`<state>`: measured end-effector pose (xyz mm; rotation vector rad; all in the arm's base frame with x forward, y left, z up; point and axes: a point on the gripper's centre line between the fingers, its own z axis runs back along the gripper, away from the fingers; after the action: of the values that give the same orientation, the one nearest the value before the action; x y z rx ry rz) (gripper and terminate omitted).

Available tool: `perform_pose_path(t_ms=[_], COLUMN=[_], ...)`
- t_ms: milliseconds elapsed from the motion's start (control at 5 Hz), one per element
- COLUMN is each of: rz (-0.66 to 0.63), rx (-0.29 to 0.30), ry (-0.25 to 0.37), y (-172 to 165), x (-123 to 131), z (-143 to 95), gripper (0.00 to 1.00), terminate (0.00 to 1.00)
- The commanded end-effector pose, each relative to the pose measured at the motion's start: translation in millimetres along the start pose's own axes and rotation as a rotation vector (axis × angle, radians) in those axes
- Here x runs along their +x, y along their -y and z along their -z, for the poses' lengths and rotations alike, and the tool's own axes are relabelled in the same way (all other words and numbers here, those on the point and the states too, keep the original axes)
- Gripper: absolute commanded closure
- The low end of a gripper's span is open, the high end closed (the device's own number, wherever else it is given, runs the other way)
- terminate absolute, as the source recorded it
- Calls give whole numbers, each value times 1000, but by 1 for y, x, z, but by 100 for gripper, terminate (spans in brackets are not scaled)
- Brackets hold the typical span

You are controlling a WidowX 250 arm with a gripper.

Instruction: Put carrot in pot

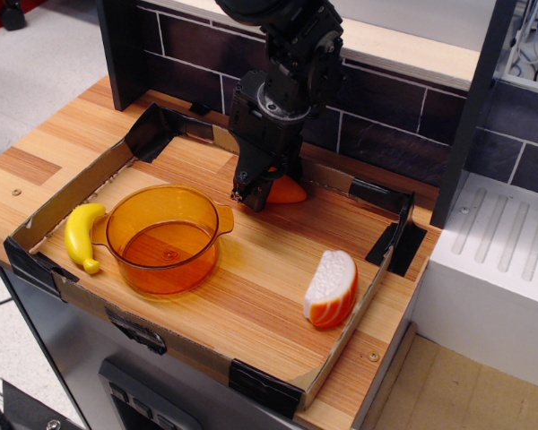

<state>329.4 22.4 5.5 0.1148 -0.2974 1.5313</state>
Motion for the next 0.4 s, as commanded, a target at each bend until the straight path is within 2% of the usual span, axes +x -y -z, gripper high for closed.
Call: perform_pose_path(t_ms=[0, 200], rz=[20, 22], rx=[-102, -181], ry=[-45, -81], y=[7, 4], x=[-2, 1], z=[-49, -76], gripper=[100, 100], terminate=[0, 0])
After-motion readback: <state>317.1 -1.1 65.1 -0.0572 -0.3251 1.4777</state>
